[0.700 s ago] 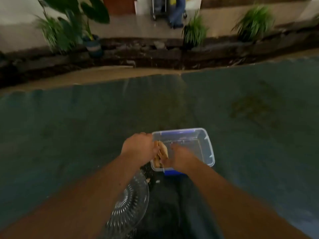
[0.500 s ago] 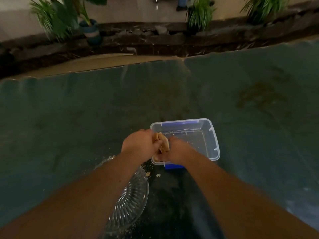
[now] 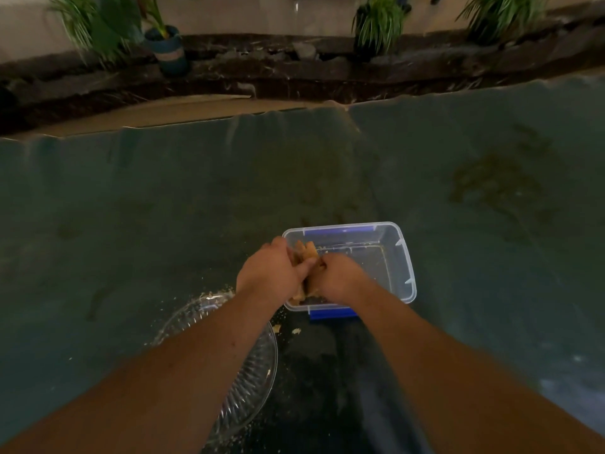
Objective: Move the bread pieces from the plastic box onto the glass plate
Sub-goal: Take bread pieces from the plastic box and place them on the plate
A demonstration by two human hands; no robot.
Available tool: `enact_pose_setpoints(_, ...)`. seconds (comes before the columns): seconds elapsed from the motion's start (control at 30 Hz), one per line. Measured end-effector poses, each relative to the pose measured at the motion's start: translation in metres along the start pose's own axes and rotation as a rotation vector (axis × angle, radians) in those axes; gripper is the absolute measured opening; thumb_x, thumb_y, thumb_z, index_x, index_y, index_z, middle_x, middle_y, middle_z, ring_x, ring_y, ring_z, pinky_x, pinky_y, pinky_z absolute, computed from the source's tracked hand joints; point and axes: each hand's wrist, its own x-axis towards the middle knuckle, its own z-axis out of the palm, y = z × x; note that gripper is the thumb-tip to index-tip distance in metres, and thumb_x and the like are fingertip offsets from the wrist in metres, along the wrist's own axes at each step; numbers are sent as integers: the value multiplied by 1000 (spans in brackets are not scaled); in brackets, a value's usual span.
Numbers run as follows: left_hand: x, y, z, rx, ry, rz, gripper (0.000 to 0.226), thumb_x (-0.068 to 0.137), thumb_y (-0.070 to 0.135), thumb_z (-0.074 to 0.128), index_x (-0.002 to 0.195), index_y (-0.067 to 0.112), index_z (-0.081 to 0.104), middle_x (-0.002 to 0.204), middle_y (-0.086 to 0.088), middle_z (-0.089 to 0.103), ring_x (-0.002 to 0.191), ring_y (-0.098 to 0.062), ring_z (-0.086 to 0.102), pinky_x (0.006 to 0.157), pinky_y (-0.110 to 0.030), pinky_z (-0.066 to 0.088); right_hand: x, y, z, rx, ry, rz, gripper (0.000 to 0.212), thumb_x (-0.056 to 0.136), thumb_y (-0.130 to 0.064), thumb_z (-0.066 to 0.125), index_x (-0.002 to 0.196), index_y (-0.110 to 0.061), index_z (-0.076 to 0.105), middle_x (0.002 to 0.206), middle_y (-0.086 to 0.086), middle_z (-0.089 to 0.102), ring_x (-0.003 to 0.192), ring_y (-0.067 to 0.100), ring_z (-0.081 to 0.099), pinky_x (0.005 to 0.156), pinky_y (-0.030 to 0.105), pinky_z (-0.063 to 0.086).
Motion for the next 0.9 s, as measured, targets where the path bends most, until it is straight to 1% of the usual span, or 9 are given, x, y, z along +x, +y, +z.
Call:
enact_pose_setpoints(0.1, -3, 6, -10, -97, 55, -11, 73, 78, 85, 55, 121, 27, 61, 111, 2, 59, 87, -15, 56, 62, -34, 42, -17, -15, -5, 118, 198, 25, 15, 99, -23, 55, 97, -14, 67, 88, 0, 68, 78, 16, 63, 72, 34, 53)
enact_pose_setpoints(0.2, -7, 12, -32, -396, 23, -47, 89, 67, 96, 52, 122, 27, 64, 114, 6, 65, 91, -13, 61, 62, -33, 43, -36, -40, -6, 143, 388, -24, 14, 101, -30, 53, 93, -23, 63, 79, -4, 65, 71, 11, 62, 67, 34, 54)
enact_pose_setpoints(0.33, -14, 5, -67, -770, 1, -124, 52, 78, 76, 67, 97, 27, 71, 95, 4, 74, 84, -14, 68, 76, -40, 56, -51, -79, 6, 249, 463, -179, 15, 99, -33, 57, 113, -29, 61, 88, -10, 65, 78, 8, 64, 68, 29, 52)
enact_pose_setpoints(0.4, -19, -13, -80, -829, 33, -143, 37, 87, 59, 70, 91, 23, 75, 90, 0, 77, 85, -20, 72, 84, -48, 59, -53, -95, 16, 365, 412, -231, 26, 90, -33, 63, 115, -32, 58, 98, -10, 64, 83, 7, 64, 65, 25, 49)
enact_pose_setpoints(0.47, -27, -38, -90, -944, -7, -146, 29, 94, 48, 69, 95, 20, 77, 91, -6, 79, 86, -25, 74, 82, -50, 61, -53, -107, 28, 522, 287, -200, 39, 76, -44, 67, 112, -35, 55, 102, -8, 66, 84, 5, 66, 65, 28, 53)
enact_pose_setpoints(0.57, -46, -78, -98, -1133, -137, -160, 30, 98, 45, 65, 109, 18, 75, 99, -8, 80, 88, -24, 76, 67, -41, 63, -44, -120, 53, 690, 144, -87, 60, 65, -59, 73, 116, -35, 53, 109, -6, 70, 91, 10, 70, 81, 43, 60)
enact_pose_setpoints(0.73, -73, -145, -89, -1225, -267, -234, 35, 105, 42, 54, 121, 15, 69, 101, -8, 80, 96, -26, 75, 72, -37, 64, -39, -128, 102, 788, 7, -15, 87, 60, -71, 81, 131, -35, 46, 121, -7, 67, 103, 13, 69, 87, 44, 60)
enact_pose_setpoints(0.8, -81, -166, -79, -1245, -280, -292, 32, 106, 39, 52, 122, 17, 69, 102, -10, 80, 96, -28, 75, 72, -38, 64, -39, -130, 120, 715, -17, 7, 81, 66, -69, 80, 132, -34, 49, 118, -10, 67, 103, 10, 67, 88, 40, 59)
enact_pose_setpoints(0.9, -88, -193, -61, -1246, -247, -399, 26, 106, 33, 54, 123, 20, 69, 117, -13, 76, 105, -31, 72, 84, -51, 62, -35, -130, 144, 596, -10, 63, 48, 84, -53, 69, 127, -33, 58, 110, -12, 67, 96, 7, 64, 82, 32, 54)
